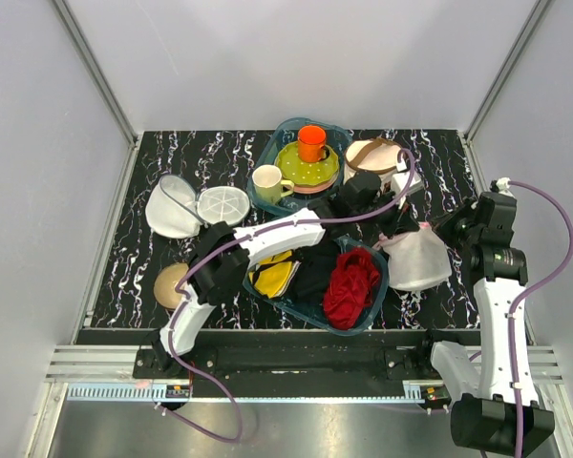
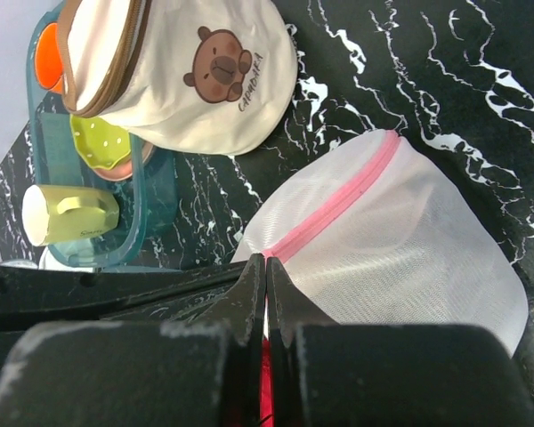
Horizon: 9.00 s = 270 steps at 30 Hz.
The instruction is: Unzip the laundry bag and remove the bra
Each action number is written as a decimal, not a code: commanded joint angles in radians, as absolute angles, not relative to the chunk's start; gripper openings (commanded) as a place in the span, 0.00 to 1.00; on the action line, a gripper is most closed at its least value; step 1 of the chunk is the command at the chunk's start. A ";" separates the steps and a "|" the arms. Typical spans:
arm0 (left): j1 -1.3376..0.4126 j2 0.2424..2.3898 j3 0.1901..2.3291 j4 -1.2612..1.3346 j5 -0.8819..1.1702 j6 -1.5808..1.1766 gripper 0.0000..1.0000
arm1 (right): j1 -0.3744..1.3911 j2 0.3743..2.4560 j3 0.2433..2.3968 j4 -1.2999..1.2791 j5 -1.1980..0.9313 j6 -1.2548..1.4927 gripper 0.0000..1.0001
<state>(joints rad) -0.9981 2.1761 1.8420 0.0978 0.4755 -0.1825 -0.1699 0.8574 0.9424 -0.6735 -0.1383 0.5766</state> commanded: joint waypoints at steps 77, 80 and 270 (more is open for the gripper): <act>-0.879 2.074 1.806 0.279 0.529 -0.301 0.77 | -0.238 0.818 0.900 -0.647 -0.078 0.735 0.00; -0.873 2.046 1.799 0.214 0.537 -0.261 0.81 | -0.236 0.818 0.902 -0.666 -0.057 0.745 0.00; -1.006 2.120 1.850 0.255 0.400 -0.138 0.71 | -0.245 0.851 1.042 -0.704 -0.123 0.574 0.00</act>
<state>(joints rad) -1.0023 2.1052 1.7851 0.2131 0.4103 -0.1699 -0.2432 0.8684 1.0279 -0.7521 -0.0978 0.5705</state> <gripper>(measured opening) 0.721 0.007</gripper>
